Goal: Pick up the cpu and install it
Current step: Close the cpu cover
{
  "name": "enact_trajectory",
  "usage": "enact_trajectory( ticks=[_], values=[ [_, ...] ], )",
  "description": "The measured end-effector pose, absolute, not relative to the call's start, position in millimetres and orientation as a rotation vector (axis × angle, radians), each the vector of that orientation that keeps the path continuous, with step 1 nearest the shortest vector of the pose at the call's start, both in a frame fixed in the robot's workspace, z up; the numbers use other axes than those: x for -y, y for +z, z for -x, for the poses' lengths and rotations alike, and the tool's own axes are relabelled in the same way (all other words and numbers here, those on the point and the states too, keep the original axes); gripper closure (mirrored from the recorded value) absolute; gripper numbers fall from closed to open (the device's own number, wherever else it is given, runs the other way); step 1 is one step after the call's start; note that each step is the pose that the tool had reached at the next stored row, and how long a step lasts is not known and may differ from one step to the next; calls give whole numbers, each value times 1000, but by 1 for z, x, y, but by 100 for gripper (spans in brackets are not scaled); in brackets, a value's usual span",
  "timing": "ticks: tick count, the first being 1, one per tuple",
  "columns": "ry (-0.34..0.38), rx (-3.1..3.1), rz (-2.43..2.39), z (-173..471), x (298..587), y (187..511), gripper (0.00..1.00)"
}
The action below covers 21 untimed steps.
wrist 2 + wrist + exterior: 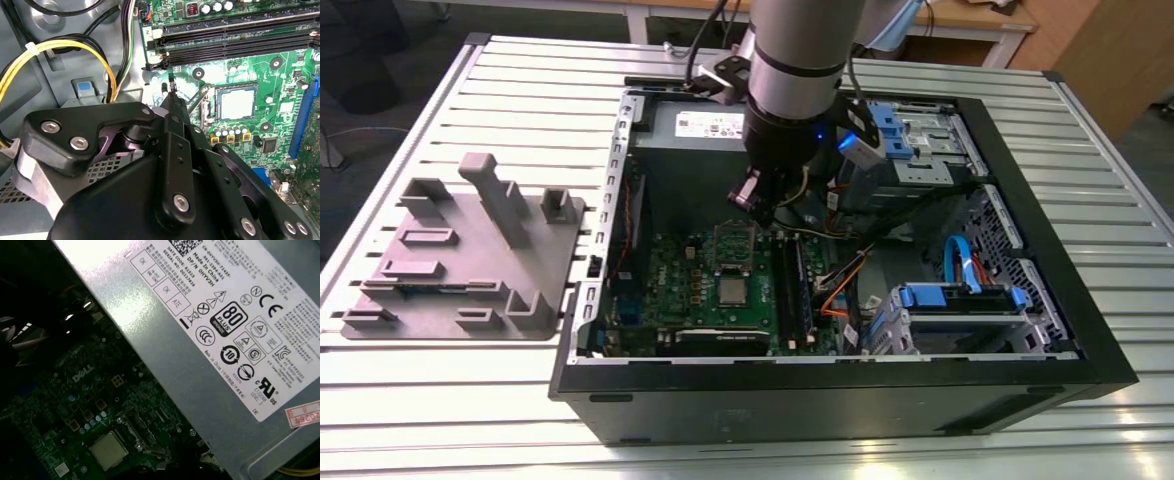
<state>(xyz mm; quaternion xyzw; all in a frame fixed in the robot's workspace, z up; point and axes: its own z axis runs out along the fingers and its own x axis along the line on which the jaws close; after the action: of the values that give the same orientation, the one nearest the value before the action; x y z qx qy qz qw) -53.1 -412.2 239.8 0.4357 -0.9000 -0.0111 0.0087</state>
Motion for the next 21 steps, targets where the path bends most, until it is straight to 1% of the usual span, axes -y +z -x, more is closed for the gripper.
enact_trajectory(
  ticks=[21],
  values=[
    [-35, 2812, -1363, 55, 417, 248, 89]
  ],
)
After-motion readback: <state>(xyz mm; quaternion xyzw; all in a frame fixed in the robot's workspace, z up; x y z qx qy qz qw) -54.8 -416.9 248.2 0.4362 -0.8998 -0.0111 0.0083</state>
